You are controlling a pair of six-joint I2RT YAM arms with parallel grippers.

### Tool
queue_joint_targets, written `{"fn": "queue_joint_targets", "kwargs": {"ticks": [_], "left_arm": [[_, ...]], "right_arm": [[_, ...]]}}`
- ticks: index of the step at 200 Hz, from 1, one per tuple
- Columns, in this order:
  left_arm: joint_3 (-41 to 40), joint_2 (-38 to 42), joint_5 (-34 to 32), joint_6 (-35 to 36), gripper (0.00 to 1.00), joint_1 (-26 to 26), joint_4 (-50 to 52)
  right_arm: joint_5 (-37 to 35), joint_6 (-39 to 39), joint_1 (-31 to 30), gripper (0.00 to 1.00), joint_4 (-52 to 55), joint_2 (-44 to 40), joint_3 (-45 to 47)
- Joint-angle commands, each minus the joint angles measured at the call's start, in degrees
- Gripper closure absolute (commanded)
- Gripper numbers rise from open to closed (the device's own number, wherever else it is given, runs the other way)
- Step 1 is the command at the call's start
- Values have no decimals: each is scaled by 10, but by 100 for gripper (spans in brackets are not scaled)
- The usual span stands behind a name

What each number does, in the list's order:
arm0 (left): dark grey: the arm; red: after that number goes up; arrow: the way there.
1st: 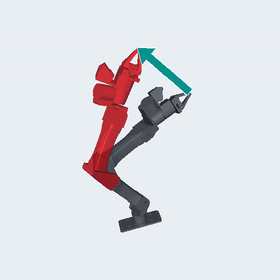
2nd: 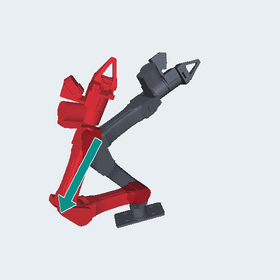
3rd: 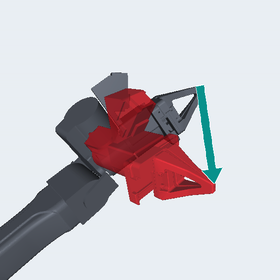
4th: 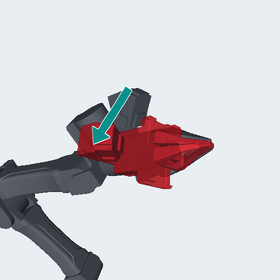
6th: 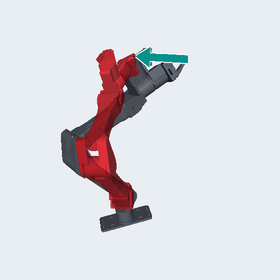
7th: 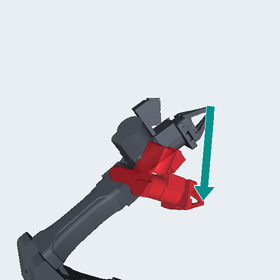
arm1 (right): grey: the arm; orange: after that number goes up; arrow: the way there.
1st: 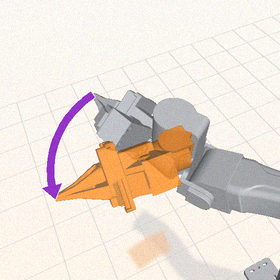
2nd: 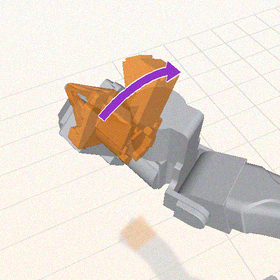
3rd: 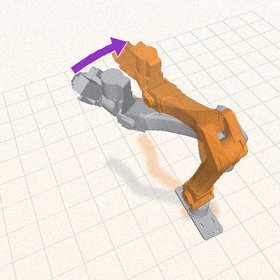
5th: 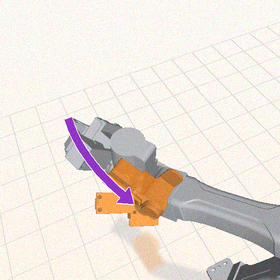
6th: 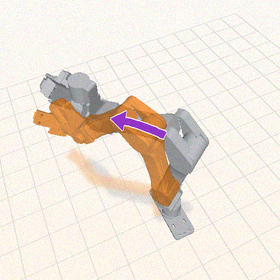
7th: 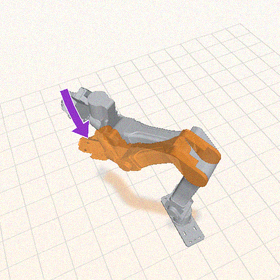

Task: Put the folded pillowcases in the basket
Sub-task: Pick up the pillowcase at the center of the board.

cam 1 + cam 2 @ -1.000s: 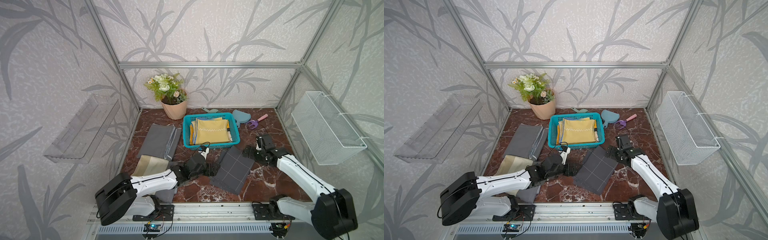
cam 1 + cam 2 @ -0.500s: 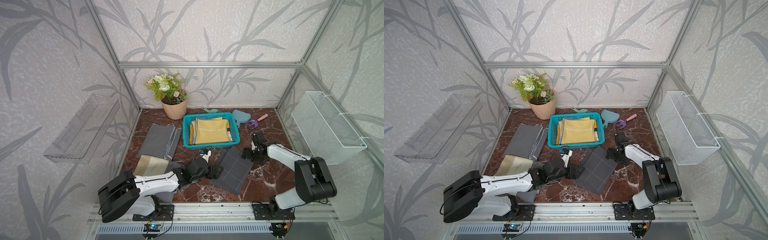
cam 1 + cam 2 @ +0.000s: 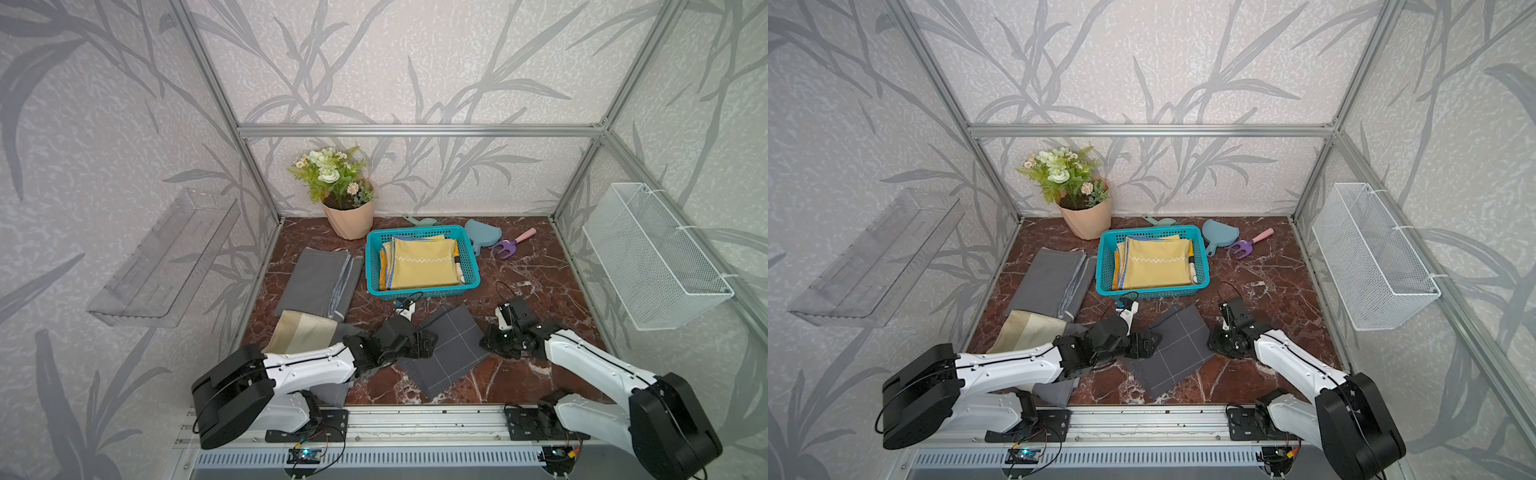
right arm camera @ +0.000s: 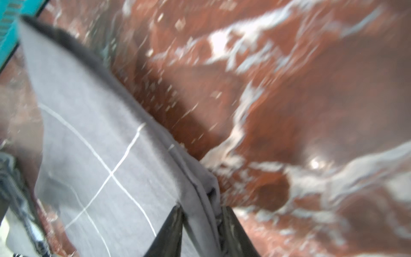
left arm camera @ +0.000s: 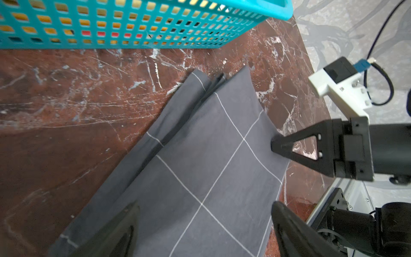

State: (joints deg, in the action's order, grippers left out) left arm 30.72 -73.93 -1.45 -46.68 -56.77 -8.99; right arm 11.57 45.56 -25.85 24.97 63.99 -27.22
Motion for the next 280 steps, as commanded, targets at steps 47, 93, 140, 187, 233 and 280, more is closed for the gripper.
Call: {"fn": "queue_joint_targets", "kwargs": {"ticks": [47,93,140,187,233,280], "left_arm": [[-107,96,-21,-109,6,5,87],[-199,140,11,-186,6,7,-21],[-162,134,38,-177,5,7,38],[-178,205,7,-170,5,8,94],[-226,122,59,-199,5,11,-19],[-226,78,62,-195,10,12,-51]], "right_arm": [[-36,133,-90,54,-75,12,44],[-29,130,-97,53,-110,68,28],[-53,121,-99,48,-103,87,15],[-68,105,-95,47,-103,102,4],[-46,102,-96,50,-127,140,6],[-44,99,-96,57,-139,139,4]]}}
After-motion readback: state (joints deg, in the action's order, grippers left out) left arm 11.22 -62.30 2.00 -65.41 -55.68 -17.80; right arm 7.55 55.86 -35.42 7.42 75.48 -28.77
